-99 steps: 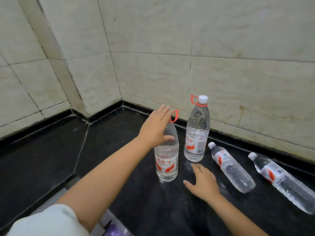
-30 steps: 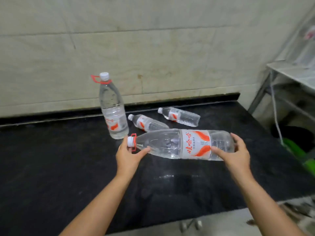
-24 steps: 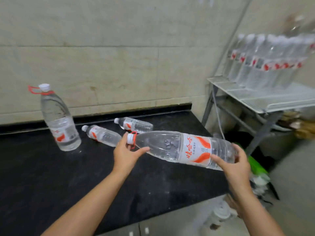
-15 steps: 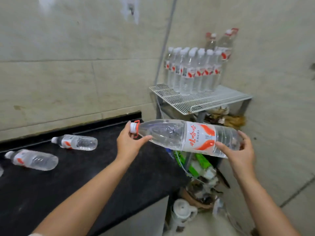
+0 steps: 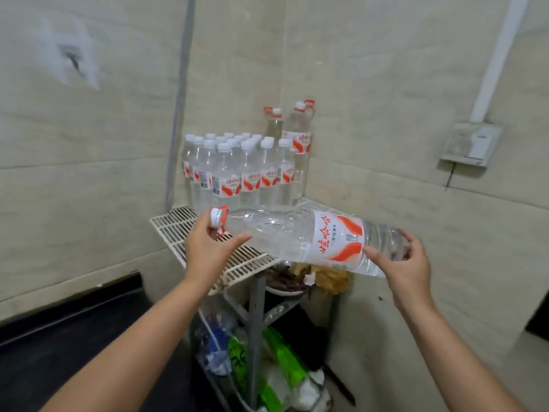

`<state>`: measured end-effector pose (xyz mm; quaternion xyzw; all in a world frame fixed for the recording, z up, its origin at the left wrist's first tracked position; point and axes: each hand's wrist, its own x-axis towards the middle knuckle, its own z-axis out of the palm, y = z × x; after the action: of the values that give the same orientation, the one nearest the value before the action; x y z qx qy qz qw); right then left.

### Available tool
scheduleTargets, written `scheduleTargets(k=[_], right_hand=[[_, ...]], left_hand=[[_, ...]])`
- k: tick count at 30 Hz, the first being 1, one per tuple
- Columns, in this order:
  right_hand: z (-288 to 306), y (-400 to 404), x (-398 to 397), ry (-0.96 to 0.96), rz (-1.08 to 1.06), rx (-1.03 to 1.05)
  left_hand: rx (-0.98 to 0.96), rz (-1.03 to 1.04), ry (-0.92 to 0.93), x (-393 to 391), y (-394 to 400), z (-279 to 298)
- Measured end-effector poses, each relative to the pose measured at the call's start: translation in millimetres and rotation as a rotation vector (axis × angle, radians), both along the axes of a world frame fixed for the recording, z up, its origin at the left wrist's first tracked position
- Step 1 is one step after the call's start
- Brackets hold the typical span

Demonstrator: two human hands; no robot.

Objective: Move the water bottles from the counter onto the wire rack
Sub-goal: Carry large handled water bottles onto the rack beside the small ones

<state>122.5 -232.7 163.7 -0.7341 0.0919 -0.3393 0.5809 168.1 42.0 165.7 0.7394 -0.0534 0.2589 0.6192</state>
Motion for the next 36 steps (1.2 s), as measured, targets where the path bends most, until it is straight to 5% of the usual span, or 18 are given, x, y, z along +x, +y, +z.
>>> scheduleTargets(k=[16, 27, 31, 33, 36], right_hand=[[9, -88, 239, 0.097, 0.225, -0.001], [-13, -110, 355, 0.342, 0.581, -0.397], [6, -116, 359, 0.431, 0.588, -0.722], [24, -118, 355, 0.376, 0.52, -0.95], [42, -109, 351, 0.179, 0.561, -0.955]], left_hand=[[0.216, 0.295, -0.081, 170, -87, 39], [0.612, 0.595, -0.141, 202, -139, 78], [0.67, 0.589, -0.094, 217, -138, 89], [0.701, 0.56, -0.114, 225, -143, 98], [0.765, 0.492, -0.162, 237, -155, 116]])
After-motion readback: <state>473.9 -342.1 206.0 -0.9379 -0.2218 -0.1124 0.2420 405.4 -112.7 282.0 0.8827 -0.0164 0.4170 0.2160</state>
